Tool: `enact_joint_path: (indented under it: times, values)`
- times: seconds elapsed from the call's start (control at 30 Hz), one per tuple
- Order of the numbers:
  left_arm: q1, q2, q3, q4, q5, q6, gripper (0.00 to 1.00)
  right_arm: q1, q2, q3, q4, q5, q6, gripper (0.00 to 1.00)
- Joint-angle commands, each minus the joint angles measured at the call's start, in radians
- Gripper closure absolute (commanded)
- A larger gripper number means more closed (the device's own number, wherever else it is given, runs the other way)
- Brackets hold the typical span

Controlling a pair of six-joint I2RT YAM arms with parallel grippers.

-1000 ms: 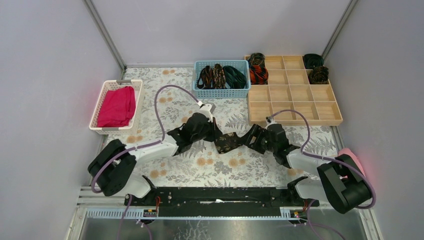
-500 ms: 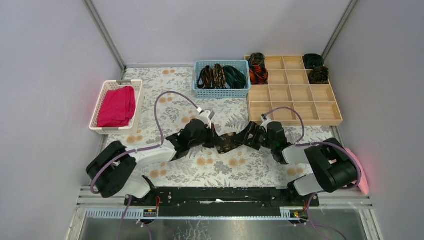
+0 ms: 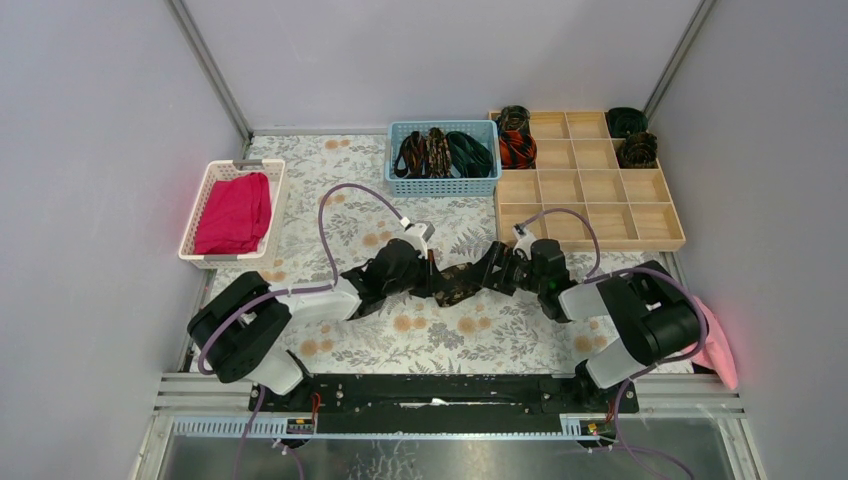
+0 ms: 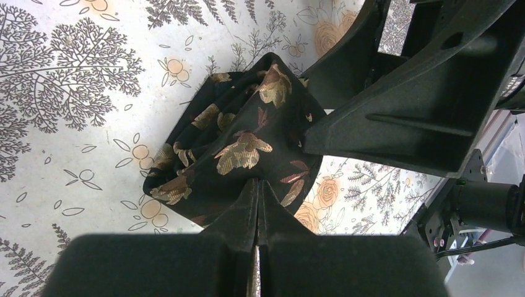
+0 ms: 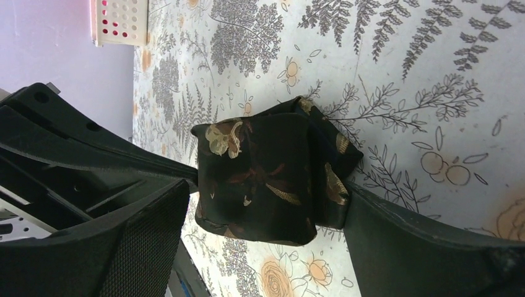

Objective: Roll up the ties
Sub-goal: Roll the tie at the center of the board, then pick up the tie at the center of the board.

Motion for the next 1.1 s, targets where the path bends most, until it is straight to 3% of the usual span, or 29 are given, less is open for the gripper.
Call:
enact_joint_path:
  times: [0.0,0.73,0.83,0.93,1.07]
  values:
    - [-0.004,0.006,0.025,0.023,-0.034,0.034,1.0,-0.001,0.101,-0.033,-0.121,-0.019,-0.04,0.04]
    - [-0.004,0.041,0.03,0.046,-0.015,0.034,1.0,0.132,0.148,0.073,-0.311,0.062,-0.126,0.13]
    - [-0.004,0.042,0.029,0.042,-0.015,0.035,1.0,0.131,0.135,0.07,-0.319,0.076,-0.128,0.21]
    - [-0.004,0.042,0.028,0.043,-0.014,0.036,1.0,0.131,0.134,0.079,-0.342,0.078,-0.136,0.43]
    - [-0.004,0.04,0.03,0.042,-0.013,0.035,1.0,0.132,0.154,0.085,-0.333,0.07,-0.134,0.49]
